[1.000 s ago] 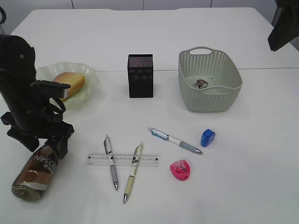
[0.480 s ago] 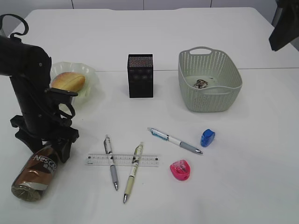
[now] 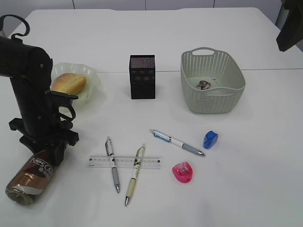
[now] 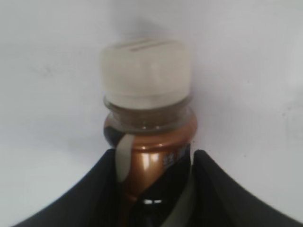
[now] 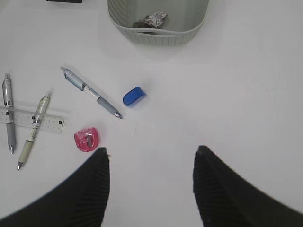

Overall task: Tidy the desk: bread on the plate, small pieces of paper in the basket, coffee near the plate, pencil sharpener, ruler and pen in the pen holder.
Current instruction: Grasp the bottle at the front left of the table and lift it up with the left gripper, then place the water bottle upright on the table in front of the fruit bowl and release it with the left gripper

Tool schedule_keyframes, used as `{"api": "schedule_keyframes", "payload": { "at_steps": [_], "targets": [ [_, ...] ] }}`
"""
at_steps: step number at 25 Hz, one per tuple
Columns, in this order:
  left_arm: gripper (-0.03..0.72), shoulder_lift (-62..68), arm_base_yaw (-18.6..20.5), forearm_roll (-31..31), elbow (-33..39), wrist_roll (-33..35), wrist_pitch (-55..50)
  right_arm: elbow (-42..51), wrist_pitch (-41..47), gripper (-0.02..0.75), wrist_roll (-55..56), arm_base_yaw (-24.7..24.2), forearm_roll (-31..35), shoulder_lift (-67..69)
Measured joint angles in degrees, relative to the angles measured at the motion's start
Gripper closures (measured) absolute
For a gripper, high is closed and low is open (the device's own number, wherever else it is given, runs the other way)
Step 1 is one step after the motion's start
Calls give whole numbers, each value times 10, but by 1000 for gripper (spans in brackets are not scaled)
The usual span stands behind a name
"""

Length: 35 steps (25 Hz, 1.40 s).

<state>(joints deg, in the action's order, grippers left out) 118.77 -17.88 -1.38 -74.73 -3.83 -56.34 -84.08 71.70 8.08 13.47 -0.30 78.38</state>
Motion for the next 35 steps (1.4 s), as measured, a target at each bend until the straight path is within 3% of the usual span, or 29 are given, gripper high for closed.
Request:
{"api": "schedule_keyframes", "payload": {
  "at_steps": [4, 10, 16, 20, 26, 31, 35],
  "targets": [
    [413, 0, 0, -6, 0, 0, -14, 0, 0, 321, 0, 0, 0, 0],
    [422, -22, 0, -7, 0, -1, -23, 0, 0, 321, 0, 0, 0, 0],
    [422, -164, 0, 14, 66, -1, 30, 0, 0, 321, 0, 0, 0, 0],
    [423, -303, 0, 29, 186, -1, 138, 0, 0, 321, 0, 0, 0, 0],
    [423, -491, 19, 14, 382, -4, 421, 0, 0, 321, 0, 0, 0, 0],
    [423, -523, 33, -21, 487, -6, 653, 0, 0, 321, 0, 0, 0, 0],
    [423, -486, 33, -15, 508, 3, 803, 0, 0, 321, -1, 0, -5, 0]
  ]
}}
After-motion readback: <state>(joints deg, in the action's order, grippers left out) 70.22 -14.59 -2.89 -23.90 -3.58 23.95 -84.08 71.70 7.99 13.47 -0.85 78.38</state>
